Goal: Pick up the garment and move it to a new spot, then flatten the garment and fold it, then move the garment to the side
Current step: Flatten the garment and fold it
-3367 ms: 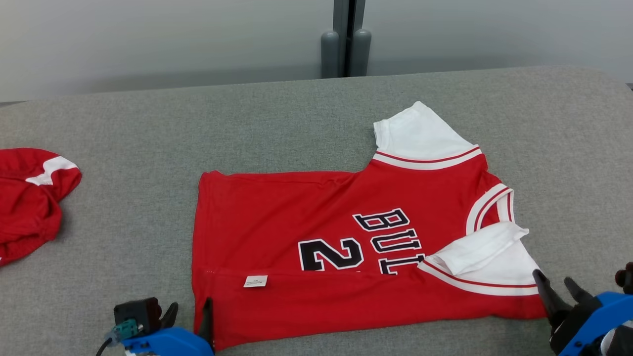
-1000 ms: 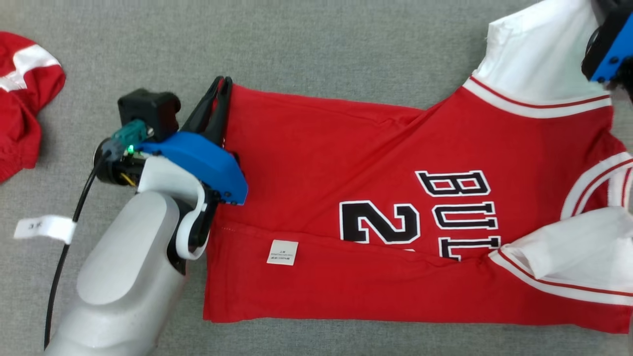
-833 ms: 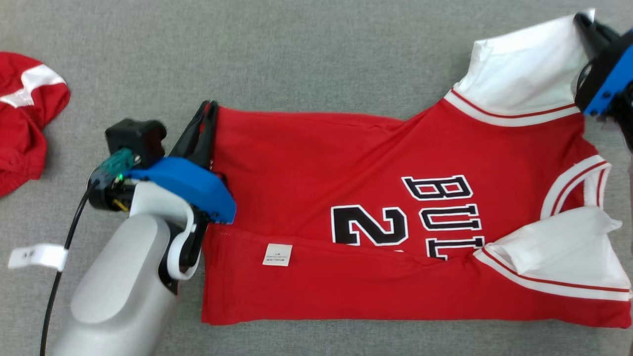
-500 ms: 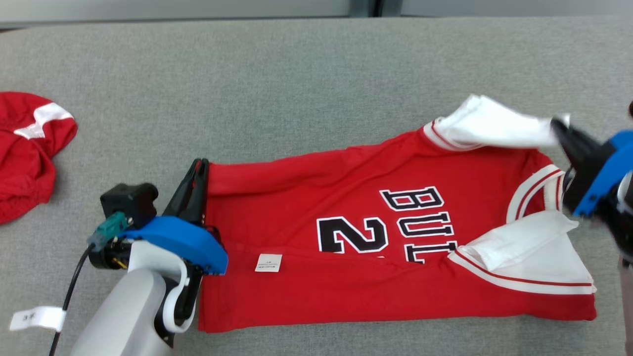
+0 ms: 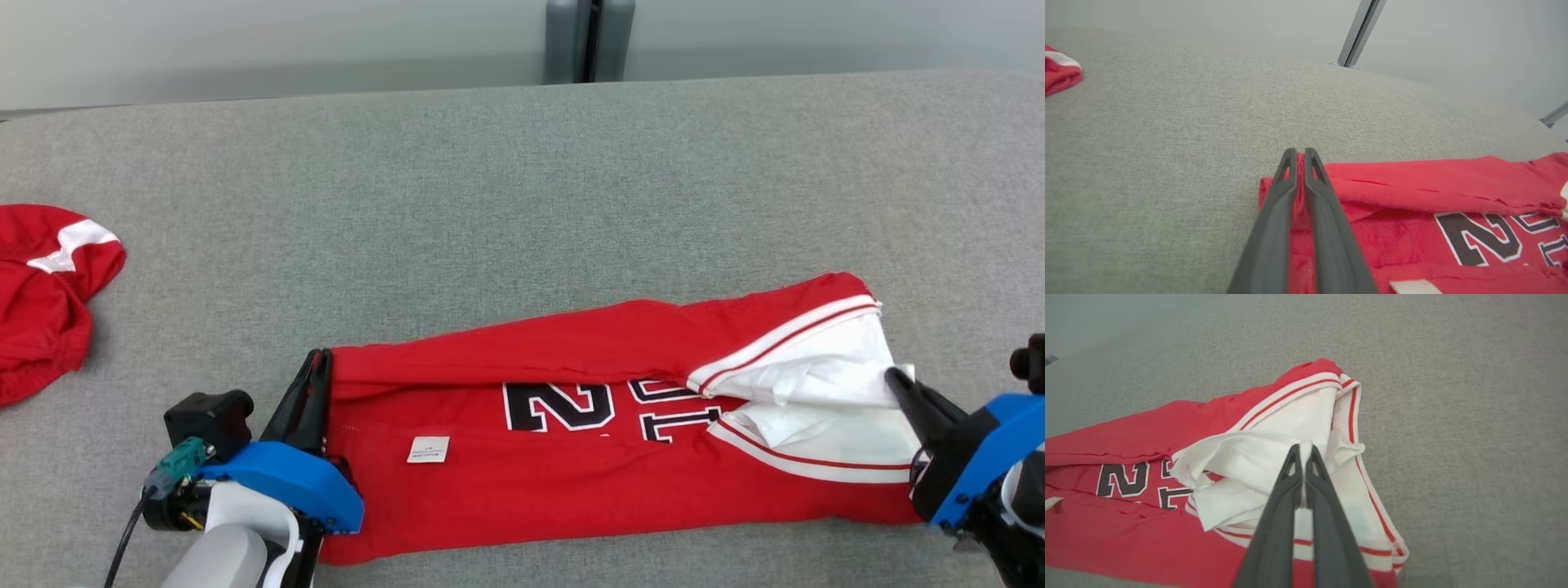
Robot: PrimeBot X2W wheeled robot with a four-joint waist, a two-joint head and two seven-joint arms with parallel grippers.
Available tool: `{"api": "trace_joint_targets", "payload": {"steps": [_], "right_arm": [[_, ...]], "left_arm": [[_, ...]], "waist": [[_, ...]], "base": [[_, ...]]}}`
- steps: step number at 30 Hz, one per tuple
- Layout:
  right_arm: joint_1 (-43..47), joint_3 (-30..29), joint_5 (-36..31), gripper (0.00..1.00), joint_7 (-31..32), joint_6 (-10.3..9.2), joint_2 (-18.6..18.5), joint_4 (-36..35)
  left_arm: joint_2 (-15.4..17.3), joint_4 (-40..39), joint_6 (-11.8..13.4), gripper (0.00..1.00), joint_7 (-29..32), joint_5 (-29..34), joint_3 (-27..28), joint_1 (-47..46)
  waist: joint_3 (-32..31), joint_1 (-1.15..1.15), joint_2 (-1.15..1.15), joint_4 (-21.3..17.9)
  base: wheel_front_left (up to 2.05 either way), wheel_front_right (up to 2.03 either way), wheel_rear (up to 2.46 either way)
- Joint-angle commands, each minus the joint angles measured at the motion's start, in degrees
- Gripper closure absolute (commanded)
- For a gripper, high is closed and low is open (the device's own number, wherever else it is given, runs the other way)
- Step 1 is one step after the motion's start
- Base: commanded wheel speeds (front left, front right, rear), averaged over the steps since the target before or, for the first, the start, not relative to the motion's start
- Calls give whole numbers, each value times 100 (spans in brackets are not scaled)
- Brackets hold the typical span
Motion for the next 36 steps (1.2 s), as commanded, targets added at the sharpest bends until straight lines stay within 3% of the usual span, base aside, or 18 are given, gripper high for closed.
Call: {"api": "trace_joint_targets", "payload": {"steps": [1, 2, 3, 4, 5, 11, 17, 26, 36], "right_arm": [[191, -60, -55, 100, 27, 3, 78, -118], [280, -71, -73, 100, 81, 3, 115, -135], [381, -99, -107, 90, 151, 3, 150, -147], [464, -134, -123, 49, 220, 3, 182, -160], [532, -161, -136, 0, 304, 3, 213, -181], [825, -369, -213, 0, 691, 3, 342, -348], [425, -579, -462, 0, 520, 3, 388, -404], [-622, -678, -996, 0, 399, 3, 408, 1021], [-1277, -845, -1720, 0, 162, 3, 394, 2556]], "left_arm": [[16, 74, 40, 100, 16, -13, 2, 91], [10, 88, 42, 100, 11, -12, -12, 103], [4, 113, 16, 58, 27, -14, -37, 127], [-3, 133, 1, 7, 10, -14, -47, 143], [-11, 141, 4, 0, -46, -8, -39, 153], [-68, 245, -18, 0, -422, 49, 37, 161], [-69, 153, 19, 0, -728, 226, 341, 143], [-61, -46, -199, 0, -773, 761, 666, -68], [-74, -80, -240, 0, -775, 955, 726, -179]], "waist": [[-31, 1, 0, -11], [-46, 1, 0, -11], [-62, 1, 0, -10], [-88, 1, 0, -5], [-107, 1, 0, 0], [-276, 1, 0, 25], [-432, 1, 0, 4], [-376, 1, 0, 125], [-196, 1, 0, 319]], "base": [[0, 0, 0], [0, 0, 0], [0, 0, 0], [0, 0, 0], [0, 0, 0], [0, 0, 0], [0, 0, 0], [0, 0, 0], [0, 0, 0]]}}
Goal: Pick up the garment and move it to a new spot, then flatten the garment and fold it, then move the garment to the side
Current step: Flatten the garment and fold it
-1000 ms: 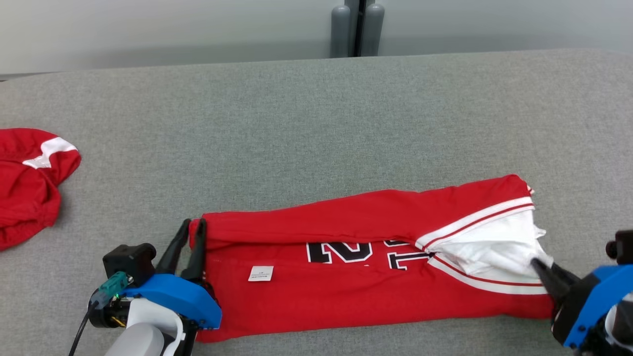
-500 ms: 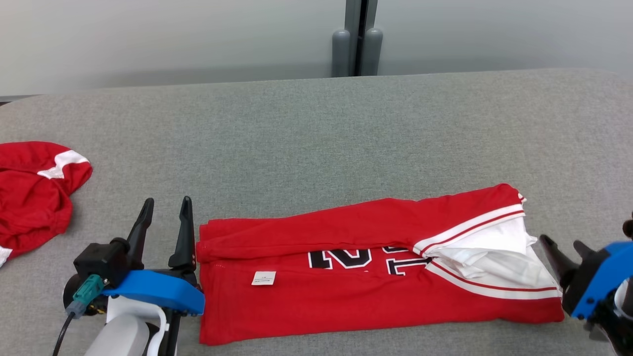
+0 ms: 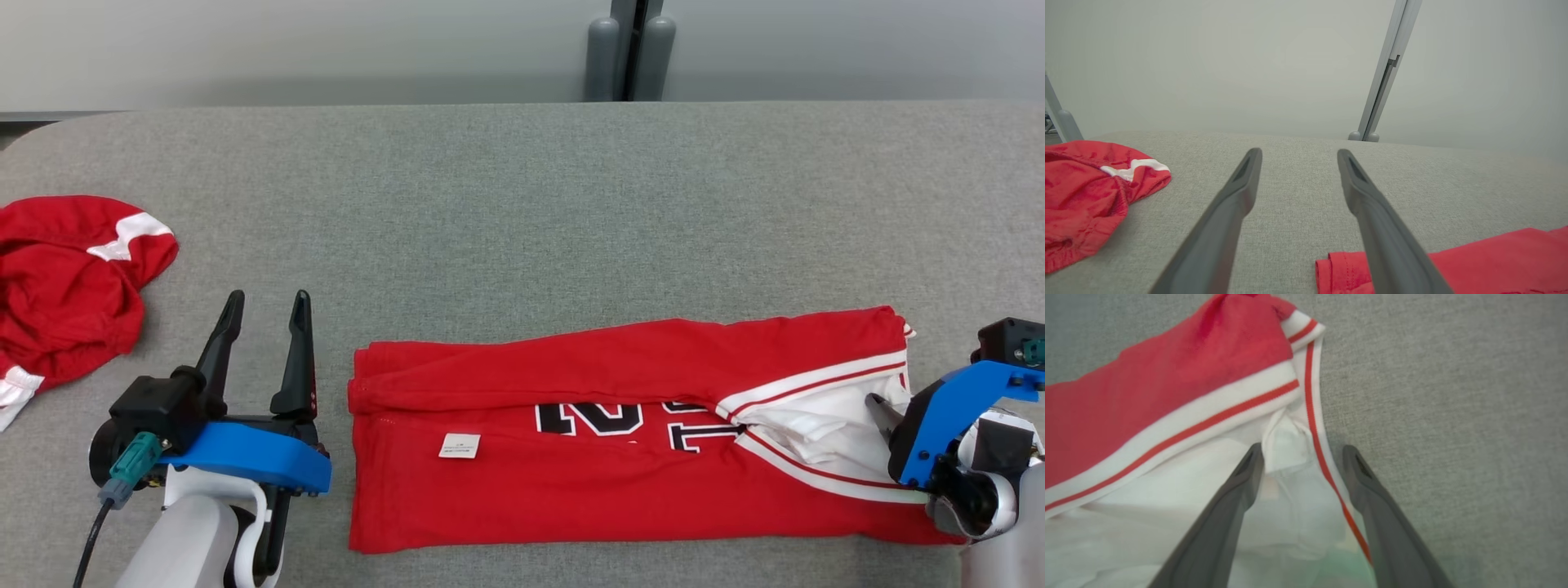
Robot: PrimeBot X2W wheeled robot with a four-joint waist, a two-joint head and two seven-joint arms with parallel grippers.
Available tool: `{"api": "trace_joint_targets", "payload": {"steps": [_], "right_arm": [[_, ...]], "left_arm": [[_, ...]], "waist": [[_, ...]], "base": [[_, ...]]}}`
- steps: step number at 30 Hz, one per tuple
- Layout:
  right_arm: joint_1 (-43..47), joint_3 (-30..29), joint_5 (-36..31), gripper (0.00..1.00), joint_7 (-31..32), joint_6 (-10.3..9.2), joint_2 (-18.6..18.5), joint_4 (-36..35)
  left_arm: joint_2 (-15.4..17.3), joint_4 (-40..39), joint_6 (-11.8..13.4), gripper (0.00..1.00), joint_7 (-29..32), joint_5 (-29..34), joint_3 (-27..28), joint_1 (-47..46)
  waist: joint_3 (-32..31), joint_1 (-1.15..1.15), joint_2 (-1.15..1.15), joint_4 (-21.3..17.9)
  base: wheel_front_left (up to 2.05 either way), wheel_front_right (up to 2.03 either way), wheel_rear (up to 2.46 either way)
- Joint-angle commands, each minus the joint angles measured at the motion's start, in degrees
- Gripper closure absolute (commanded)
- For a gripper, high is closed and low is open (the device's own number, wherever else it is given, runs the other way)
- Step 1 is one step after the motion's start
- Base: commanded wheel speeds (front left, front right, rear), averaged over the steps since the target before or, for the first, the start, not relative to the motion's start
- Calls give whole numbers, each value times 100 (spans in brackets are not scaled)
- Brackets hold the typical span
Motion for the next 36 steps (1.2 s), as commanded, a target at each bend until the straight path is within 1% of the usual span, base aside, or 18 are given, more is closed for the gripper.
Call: {"api": "trace_joint_targets", "payload": {"steps": [1, 5, 6, 7, 8, 13, 16, 19, 25, 28, 32, 34, 36], "right_arm": [[-47, 11, -29, 0, -8, 3, -15, 62], [-60, 288, -34, 0, 7, 9, 1, 426], [-54, 363, 21, 11, 29, 10, 11, 487], [-62, 464, 75, 82, 15, 12, -4, 521], [-80, 554, 129, 100, -28, 14, -35, 524], [-127, 815, 349, 100, -177, 9, -239, 377], [-90, 822, 443, 100, -266, 8, -425, 146], [21, 673, 432, 100, -281, 2, -627, -105], [291, 123, 222, 100, -5, 2, -1012, -693], [496, -161, -10, 100, 147, 2, -1221, -938], [692, -406, -151, 100, 284, 2, -1311, -1255], [763, -421, -154, 100, 359, 2, -1238, -1402], [835, -305, -93, 100, 465, 3, -1102, -1561]], "left_arm": [[18, 0, -21, 0, -27, 22, 40, -99], [41, 104, -10, 0, -24, -7, 68, -48], [44, 123, 16, 0, -10, -3, 63, -28], [44, 133, 28, 0, 0, 0, 61, -13], [54, 149, 55, 0, 11, -2, 69, 2], [122, 188, 155, 0, 24, -9, 107, 104], [162, 159, 193, 0, 16, -28, 153, 186], [178, 114, 229, 0, 10, -42, 179, 296], [140, -4, 322, 0, 5, -49, 182, 478], [118, -45, 336, 0, 30, -49, 130, 510], [115, -92, 363, 0, 61, -40, 82, 550], [124, -122, 364, 0, 59, -31, 65, 555], [138, -149, 382, 0, 65, -28, 58, 565]], "waist": [[11, -1, 0, 18], [8, -1, 0, 32], [2, -1, 0, 24], [-5, -1, 0, 16], [-9, -1, 0, 5], [-74, -1, 0, -85], [-135, -1, 0, -129], [-197, -1, 0, -159], [-303, -1, 0, -187], [-344, -1, 0, -183], [-382, -1, 0, -201], [-389, -1, 0, -216], [-397, -1, 0, -232]], "base": [[0, 0, 0], [0, 0, 0], [0, 0, 0], [0, 0, 0], [0, 0, 0], [0, 0, 0], [0, 0, 0], [0, 0, 0], [0, 0, 0], [0, 0, 0], [0, 0, 0], [0, 0, 0], [0, 0, 0]]}}
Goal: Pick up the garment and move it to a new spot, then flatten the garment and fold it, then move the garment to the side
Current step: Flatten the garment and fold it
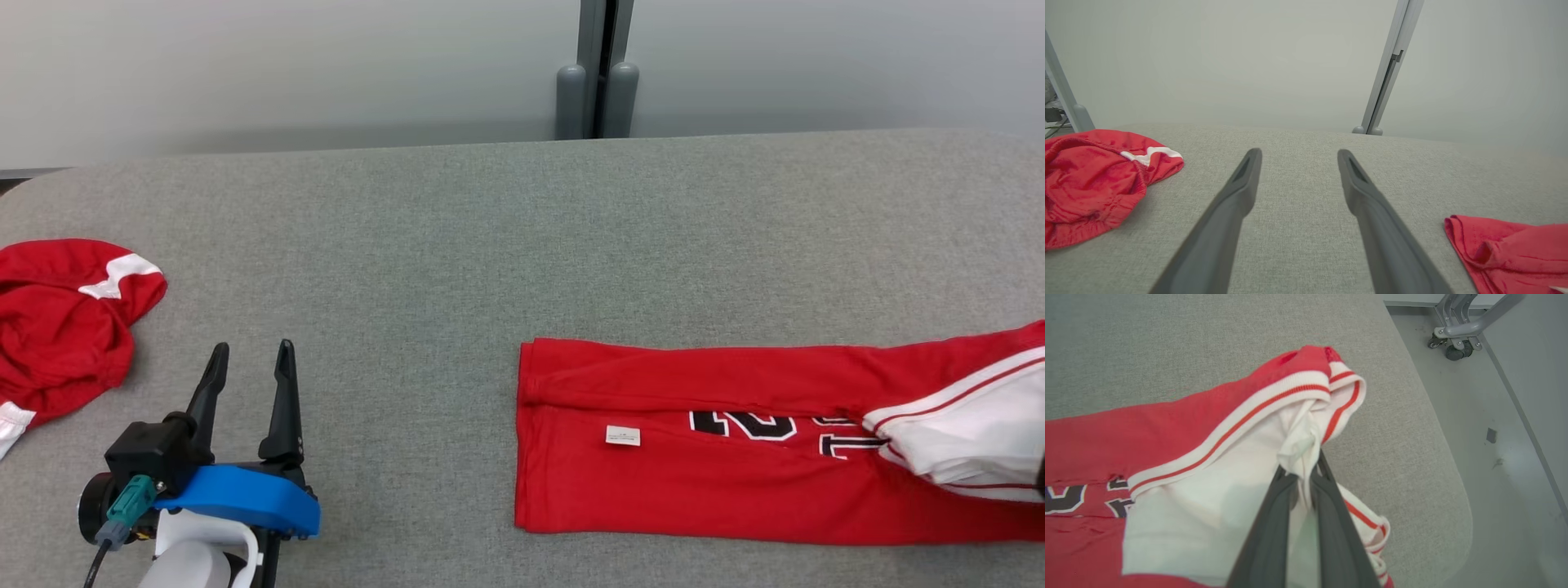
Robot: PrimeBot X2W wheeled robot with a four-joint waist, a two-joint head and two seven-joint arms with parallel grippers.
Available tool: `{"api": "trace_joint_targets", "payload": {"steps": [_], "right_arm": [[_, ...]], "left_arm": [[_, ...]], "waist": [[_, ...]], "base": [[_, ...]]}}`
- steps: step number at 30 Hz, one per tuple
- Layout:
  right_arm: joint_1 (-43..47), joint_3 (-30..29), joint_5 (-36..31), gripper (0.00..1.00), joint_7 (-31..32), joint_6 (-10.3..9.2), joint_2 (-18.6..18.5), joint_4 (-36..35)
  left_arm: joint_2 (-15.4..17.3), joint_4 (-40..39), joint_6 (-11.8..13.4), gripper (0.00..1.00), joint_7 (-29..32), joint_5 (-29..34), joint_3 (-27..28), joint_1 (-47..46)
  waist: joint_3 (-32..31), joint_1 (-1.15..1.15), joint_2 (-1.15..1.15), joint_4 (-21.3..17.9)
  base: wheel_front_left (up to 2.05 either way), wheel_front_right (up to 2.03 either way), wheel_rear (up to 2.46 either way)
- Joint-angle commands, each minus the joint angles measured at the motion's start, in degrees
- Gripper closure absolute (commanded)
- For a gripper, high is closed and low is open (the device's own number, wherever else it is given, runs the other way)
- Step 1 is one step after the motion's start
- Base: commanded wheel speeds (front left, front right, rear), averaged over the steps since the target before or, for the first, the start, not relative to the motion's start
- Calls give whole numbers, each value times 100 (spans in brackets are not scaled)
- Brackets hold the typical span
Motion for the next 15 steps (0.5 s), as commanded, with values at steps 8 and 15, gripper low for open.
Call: {"api": "trace_joint_targets", "payload": {"steps": [8, 15], "right_arm": [[51, 1261, 0, 100, 498, 3, 731, -750], [-325, 2596, 292, 100, 319, 3, 1109, -506]], "left_arm": [[42, -111, 48, 0, 62, 39, -62, 20], [9, -165, 47, 0, 97, 48, -158, -15]], "waist": [[-33, 0, 0, -54], [-28, 0, 0, 7]], "base": [[0, 0, 0], [0, 0, 0]]}}
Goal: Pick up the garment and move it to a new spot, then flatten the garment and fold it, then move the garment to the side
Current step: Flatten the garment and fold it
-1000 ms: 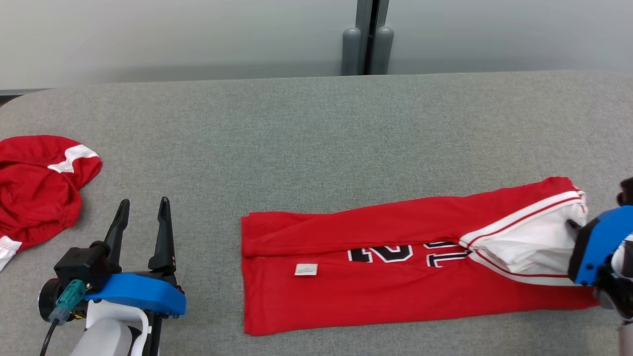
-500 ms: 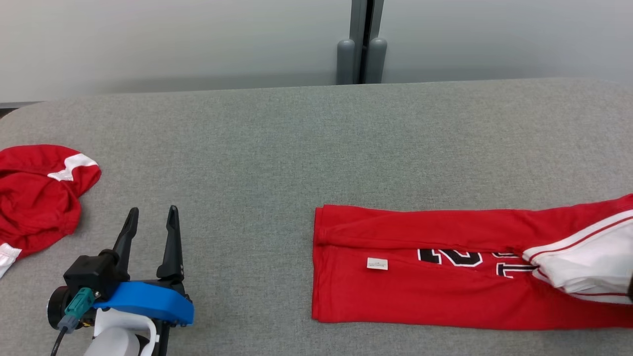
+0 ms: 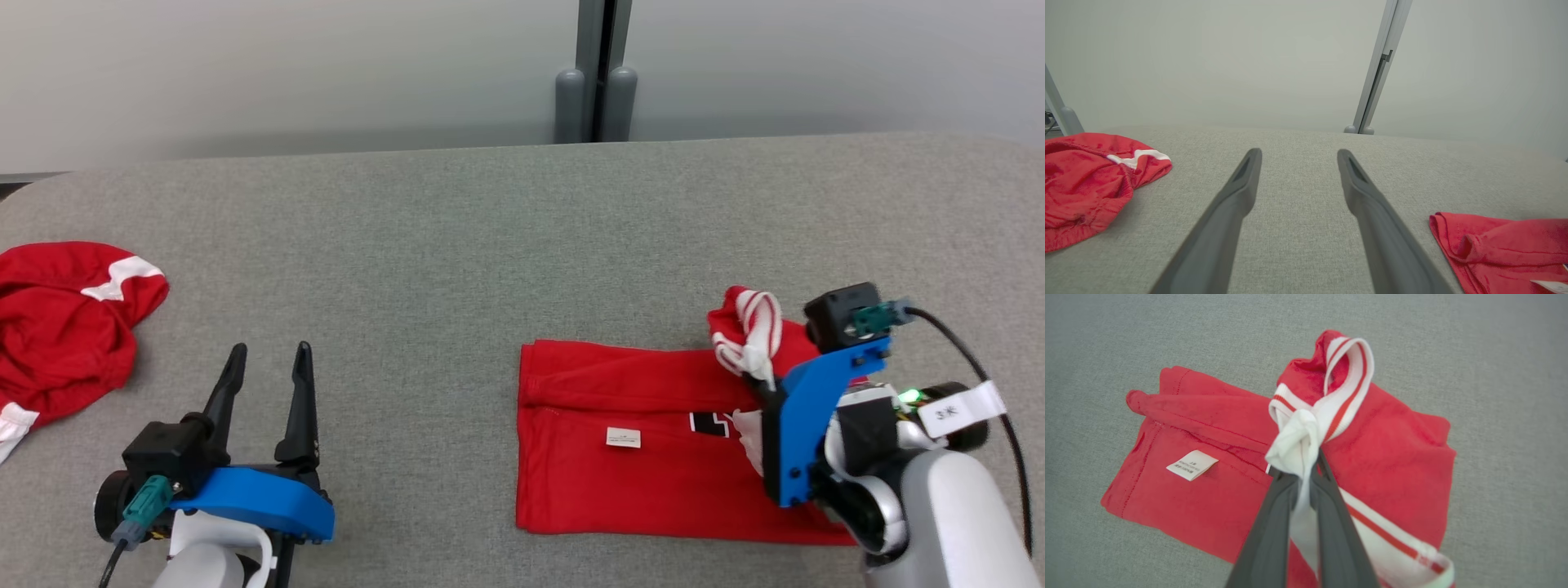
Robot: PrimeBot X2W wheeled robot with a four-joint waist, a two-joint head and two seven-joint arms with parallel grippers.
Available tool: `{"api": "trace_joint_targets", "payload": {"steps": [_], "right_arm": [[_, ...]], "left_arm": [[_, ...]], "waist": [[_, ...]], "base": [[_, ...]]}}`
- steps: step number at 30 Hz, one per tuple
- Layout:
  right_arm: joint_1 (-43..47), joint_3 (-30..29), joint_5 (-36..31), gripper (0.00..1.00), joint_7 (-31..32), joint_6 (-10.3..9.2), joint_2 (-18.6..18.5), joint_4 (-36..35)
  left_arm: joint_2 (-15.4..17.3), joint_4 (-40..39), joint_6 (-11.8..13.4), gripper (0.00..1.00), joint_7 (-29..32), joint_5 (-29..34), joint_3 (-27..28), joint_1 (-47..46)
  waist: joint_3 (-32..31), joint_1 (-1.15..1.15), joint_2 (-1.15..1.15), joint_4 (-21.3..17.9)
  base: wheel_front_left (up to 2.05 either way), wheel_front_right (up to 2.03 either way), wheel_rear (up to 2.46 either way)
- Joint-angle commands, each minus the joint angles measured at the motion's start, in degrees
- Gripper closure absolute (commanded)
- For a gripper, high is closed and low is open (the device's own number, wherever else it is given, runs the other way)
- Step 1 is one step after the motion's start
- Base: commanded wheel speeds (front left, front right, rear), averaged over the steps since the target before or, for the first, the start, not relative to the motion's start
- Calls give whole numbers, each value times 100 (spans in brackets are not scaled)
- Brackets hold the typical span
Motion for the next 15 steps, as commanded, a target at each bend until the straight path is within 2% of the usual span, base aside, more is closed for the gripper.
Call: {"api": "trace_joint_targets", "payload": {"steps": [1, 9, 15], "right_arm": [[-94, 147, 58, 100, -92, 3, 32, 151], [-747, 1319, 839, 100, -967, 3, 38, 1319], [-1111, 1540, 986, 100, -1319, 3, 36, 2034]], "left_arm": [[-18, -17, 7, 0, 21, 44, -42, -54], [-134, 88, -150, 0, 63, 121, -303, -286], [-201, 209, -252, 0, 39, 156, -420, -479]], "waist": [[24, 0, 0, 52], [140, 0, 0, 441], [259, 0, 0, 691]], "base": [[0, 0, 0], [0, 0, 0], [0, 0, 0]]}}
